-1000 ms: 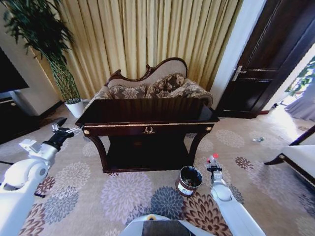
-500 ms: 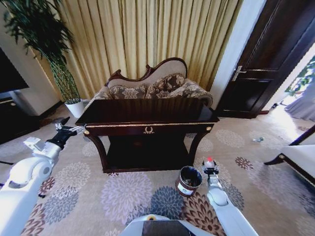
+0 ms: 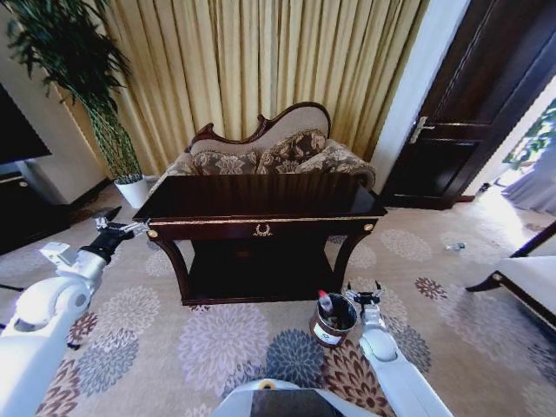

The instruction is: Move to the front of the table and place the trash on the table into the trash bin.

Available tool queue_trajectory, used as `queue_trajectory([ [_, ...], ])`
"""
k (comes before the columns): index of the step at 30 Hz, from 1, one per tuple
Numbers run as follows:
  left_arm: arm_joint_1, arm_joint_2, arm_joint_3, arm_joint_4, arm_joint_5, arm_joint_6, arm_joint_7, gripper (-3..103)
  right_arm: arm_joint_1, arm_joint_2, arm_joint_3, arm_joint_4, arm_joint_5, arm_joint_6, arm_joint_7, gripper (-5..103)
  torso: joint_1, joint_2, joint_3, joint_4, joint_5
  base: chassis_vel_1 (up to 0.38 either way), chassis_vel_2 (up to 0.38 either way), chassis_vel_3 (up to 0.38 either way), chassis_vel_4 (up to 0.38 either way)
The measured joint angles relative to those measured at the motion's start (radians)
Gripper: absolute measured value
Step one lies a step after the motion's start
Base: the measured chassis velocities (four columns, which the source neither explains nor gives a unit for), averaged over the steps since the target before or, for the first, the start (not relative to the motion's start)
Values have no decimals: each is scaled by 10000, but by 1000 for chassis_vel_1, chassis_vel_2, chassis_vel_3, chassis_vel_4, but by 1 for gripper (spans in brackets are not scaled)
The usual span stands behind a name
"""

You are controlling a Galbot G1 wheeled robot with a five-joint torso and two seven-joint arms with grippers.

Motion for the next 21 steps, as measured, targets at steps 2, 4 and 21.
queue_trajectory([
  [2, -6, 0, 0, 0, 0, -6, 2, 100, 0, -9, 5, 0, 0, 1, 0, 100, 0, 0, 0, 0, 0, 0, 0, 0, 0],
  [4, -4, 2, -13, -8, -3, -15, 4, 100, 0, -21, 43, 71, 18, 11, 37, 100, 0, 0, 0, 0, 1, 0, 0, 0, 0],
  [21, 300, -532, -215, -734, -681, 407, -690, 100, -676, -1350, 219, 5221, 2680, -1540, -497, 100, 0, 0, 0, 2, 0, 0, 0, 0, 0],
])
